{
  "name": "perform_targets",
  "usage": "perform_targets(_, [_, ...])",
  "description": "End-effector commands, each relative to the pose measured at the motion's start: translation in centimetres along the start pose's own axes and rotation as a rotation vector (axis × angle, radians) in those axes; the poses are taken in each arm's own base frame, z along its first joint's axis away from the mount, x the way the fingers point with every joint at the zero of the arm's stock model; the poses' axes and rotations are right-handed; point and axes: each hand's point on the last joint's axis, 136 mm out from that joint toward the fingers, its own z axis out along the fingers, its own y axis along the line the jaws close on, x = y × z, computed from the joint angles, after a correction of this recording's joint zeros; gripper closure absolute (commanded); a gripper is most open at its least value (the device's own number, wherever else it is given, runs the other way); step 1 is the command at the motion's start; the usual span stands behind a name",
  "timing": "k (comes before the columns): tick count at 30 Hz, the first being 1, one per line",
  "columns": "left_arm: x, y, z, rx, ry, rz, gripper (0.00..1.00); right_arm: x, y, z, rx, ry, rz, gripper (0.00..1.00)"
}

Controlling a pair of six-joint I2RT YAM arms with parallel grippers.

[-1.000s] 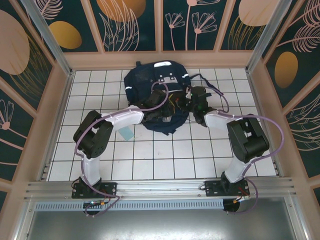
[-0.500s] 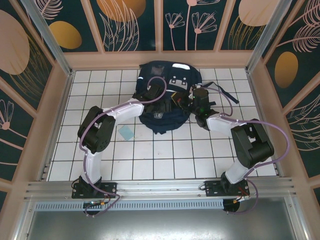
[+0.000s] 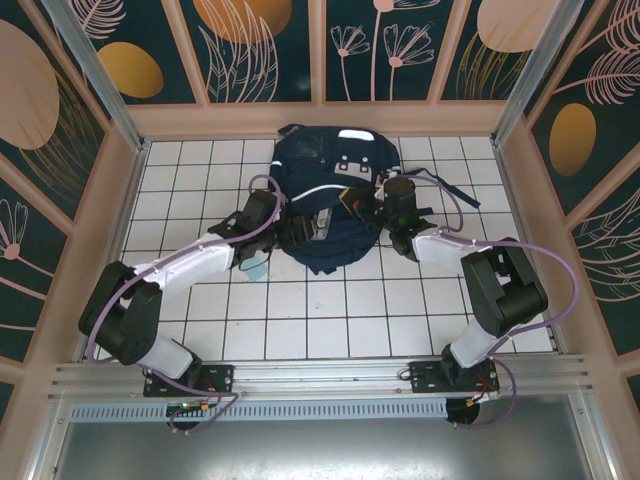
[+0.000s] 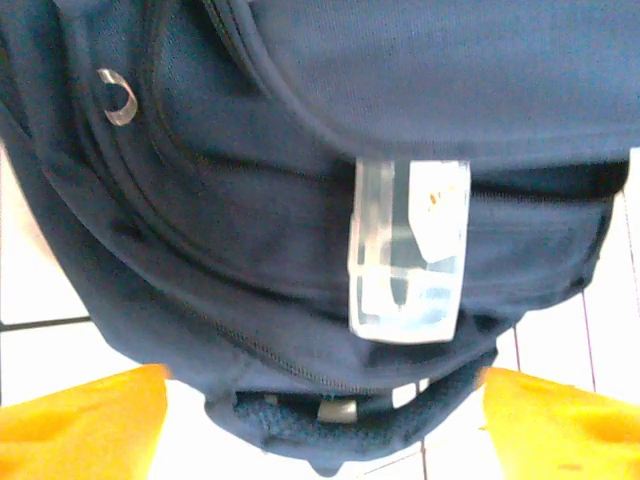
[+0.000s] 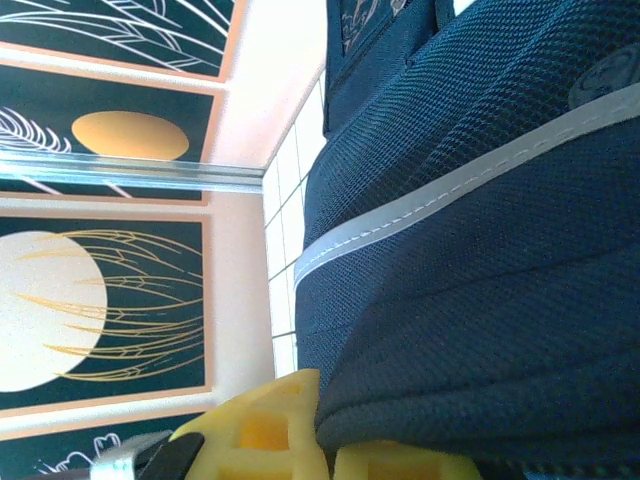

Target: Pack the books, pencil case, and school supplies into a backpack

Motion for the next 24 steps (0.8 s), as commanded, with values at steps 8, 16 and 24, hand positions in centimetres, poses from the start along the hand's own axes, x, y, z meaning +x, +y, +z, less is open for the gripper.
perform_targets(8, [2.7,-3.8,3.0,0.226,0.102,-0.062,1.00,1.4,2.5,0.3,-0.068,0.059,-0.076,1.00])
perform_targets(16, [1.0,-3.9,6.9,0.193,0.073,-0.063,1.00,2.0,3.1,0.4,-0.077,0.074,-0.083,1.00])
perform_targets(24, [-5.4,-6.3,9.5,0.137,-0.081,0.041,1.00,4.1,2.9,0.4,-0.080,0.129,-0.064,1.00])
